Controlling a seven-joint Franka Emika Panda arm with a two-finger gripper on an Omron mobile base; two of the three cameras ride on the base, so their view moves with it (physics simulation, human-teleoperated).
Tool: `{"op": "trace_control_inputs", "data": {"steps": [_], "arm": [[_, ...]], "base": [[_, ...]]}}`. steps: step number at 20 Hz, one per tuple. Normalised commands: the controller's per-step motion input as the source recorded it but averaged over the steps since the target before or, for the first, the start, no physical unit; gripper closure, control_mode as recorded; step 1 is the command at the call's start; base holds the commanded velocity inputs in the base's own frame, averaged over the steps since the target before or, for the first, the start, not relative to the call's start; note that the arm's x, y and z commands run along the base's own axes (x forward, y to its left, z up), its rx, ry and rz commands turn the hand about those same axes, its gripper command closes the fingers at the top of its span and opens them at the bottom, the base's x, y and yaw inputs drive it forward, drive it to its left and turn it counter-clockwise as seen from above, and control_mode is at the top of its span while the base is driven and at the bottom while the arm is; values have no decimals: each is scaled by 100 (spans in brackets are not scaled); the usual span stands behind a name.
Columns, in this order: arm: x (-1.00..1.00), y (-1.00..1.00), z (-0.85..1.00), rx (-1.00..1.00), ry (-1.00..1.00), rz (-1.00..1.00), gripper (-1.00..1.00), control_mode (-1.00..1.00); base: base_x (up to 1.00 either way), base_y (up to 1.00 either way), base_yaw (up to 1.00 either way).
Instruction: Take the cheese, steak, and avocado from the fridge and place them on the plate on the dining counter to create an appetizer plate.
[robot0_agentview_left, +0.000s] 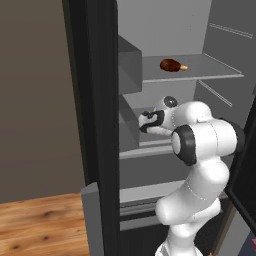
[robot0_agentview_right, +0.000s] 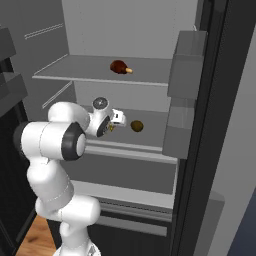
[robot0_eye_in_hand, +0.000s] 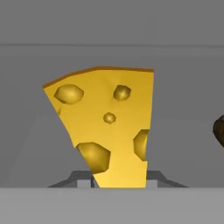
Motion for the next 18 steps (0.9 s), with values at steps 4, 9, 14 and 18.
{"op": "trace_control_inputs", "data": {"steps": [4,9,14,18], "arm": [[-99,0,27,1,-19,0,100,-100],[-100,0,81,4,-5,0,100,-100],[-100,0,100,4,-1,0,100,-100],[-98,0,100,5,4,0,100,-100]], "base": [[0,0,0],[0,0,0],[0,0,0],[0,0,0]]}}
